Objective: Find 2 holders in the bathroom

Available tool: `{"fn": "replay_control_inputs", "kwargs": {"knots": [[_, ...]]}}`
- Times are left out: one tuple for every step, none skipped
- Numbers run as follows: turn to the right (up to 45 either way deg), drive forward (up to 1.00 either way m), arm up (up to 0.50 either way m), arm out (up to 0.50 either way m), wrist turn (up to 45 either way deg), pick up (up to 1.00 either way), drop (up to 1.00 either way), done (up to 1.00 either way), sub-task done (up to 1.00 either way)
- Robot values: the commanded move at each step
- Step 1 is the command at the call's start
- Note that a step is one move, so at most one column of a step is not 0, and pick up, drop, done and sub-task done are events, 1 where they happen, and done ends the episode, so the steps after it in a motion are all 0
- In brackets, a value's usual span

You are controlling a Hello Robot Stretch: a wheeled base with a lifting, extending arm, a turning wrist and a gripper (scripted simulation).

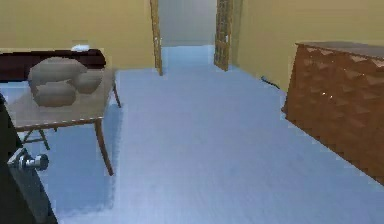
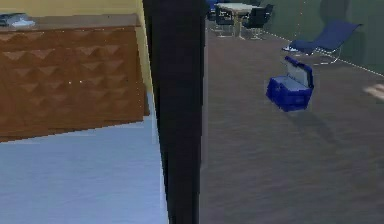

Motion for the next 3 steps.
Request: {"fn": "replay_control_inputs", "kwargs": {"knots": [[0.0, 1.00, 0.00, 0.00, 0.0, 0.00, 0.00, 0.00, 0.00], [0.0, 1.00, 0.00, 0.00, 0.0, 0.00, 0.00, 0.00, 0.00], [0.0, 1.00, 0.00, 0.00, 0.0, 0.00, 0.00, 0.00, 0.00]]}}
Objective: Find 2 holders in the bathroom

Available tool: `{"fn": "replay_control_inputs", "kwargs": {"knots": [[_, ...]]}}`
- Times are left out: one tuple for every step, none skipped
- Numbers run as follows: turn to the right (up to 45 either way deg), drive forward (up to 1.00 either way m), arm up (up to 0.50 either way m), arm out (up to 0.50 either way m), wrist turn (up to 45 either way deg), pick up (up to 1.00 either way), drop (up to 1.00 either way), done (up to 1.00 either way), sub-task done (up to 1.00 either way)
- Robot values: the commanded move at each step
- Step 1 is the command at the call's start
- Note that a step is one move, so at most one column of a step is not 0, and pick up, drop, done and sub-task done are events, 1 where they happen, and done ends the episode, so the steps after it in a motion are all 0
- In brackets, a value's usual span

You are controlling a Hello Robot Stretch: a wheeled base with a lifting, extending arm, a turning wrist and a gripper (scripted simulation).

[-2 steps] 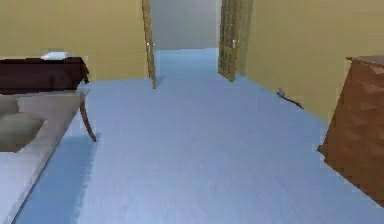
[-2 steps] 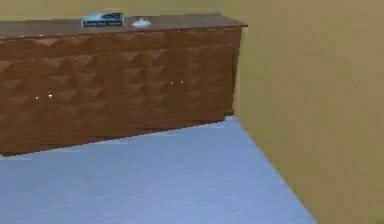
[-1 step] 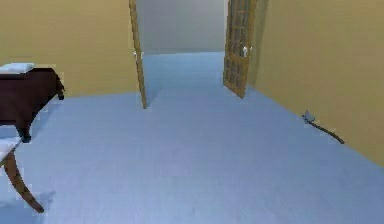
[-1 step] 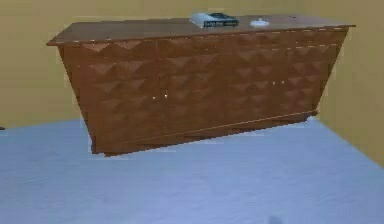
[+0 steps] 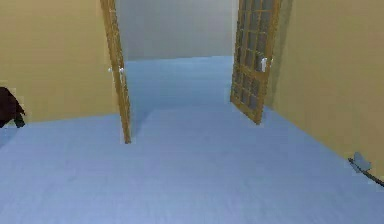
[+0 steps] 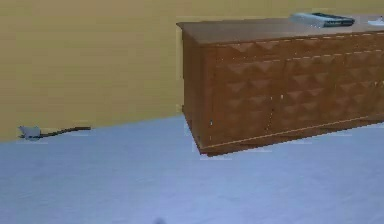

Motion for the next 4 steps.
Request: {"fn": "replay_control_inputs", "kwargs": {"knots": [[0.0, 1.00, 0.00, 0.00, 0.0, 0.00, 0.00, 0.00, 0.00], [0.0, 1.00, 0.00, 0.00, 0.0, 0.00, 0.00, 0.00, 0.00], [-15.0, 0.00, 0.00, 0.00, 0.0, 0.00, 0.00, 0.00, 0.00], [0.0, 0.65, 0.00, 0.00, 0.0, 0.00, 0.00, 0.00, 0.00]]}}
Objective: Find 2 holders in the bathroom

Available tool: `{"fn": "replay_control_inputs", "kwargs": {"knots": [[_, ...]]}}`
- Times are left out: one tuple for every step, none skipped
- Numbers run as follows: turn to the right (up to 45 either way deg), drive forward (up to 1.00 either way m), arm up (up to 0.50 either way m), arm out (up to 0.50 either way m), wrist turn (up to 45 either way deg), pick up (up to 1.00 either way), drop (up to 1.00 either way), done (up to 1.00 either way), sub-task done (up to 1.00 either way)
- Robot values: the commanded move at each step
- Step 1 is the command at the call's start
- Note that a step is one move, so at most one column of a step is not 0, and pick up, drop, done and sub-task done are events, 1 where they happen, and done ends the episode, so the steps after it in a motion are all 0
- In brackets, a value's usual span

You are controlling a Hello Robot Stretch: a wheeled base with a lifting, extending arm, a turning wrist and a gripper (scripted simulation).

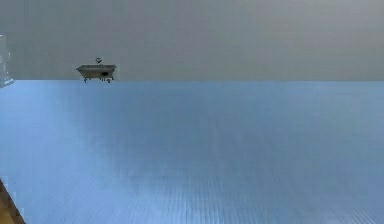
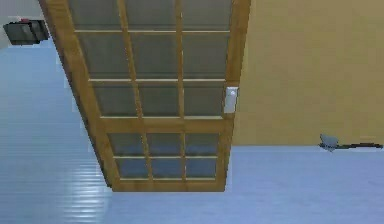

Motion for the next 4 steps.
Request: {"fn": "replay_control_inputs", "kwargs": {"knots": [[-21.0, 0.00, 0.00, 0.00, 0.0, 0.00, 0.00, 0.00, 0.00], [0.0, 1.00, 0.00, 0.00, 0.0, 0.00, 0.00, 0.00, 0.00], [-6.0, 0.00, 0.00, 0.00, 0.0, 0.00, 0.00, 0.00, 0.00], [0.0, 0.30, 0.00, 0.00, 0.0, 0.00, 0.00, 0.00, 0.00]]}}
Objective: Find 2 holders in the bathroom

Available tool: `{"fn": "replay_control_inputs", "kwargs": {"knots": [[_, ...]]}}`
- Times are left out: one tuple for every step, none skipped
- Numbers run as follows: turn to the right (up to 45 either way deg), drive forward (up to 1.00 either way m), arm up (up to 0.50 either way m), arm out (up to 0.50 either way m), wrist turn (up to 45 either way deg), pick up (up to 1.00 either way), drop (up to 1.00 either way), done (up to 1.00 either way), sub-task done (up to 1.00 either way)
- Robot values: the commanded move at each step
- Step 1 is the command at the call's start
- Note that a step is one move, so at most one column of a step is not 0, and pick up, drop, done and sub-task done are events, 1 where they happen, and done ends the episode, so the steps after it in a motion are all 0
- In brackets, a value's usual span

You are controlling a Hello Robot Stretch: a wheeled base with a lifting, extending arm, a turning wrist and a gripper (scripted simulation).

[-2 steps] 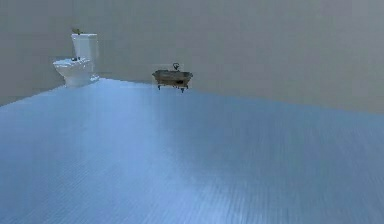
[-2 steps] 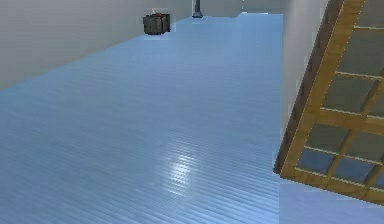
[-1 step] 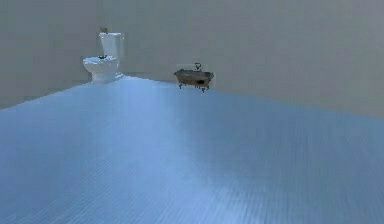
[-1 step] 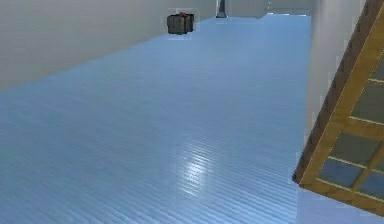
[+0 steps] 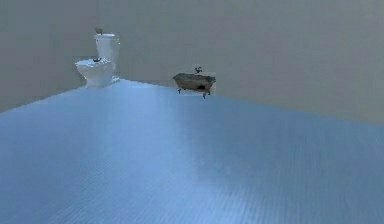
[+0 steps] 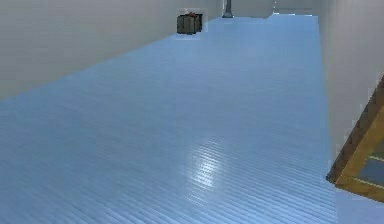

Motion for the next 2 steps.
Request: {"fn": "replay_control_inputs", "kwargs": {"knots": [[-21.0, 0.00, 0.00, 0.00, 0.0, 0.00, 0.00, 0.00, 0.00], [-3.0, 0.00, 0.00, 0.00, 0.0, 0.00, 0.00, 0.00, 0.00]]}}
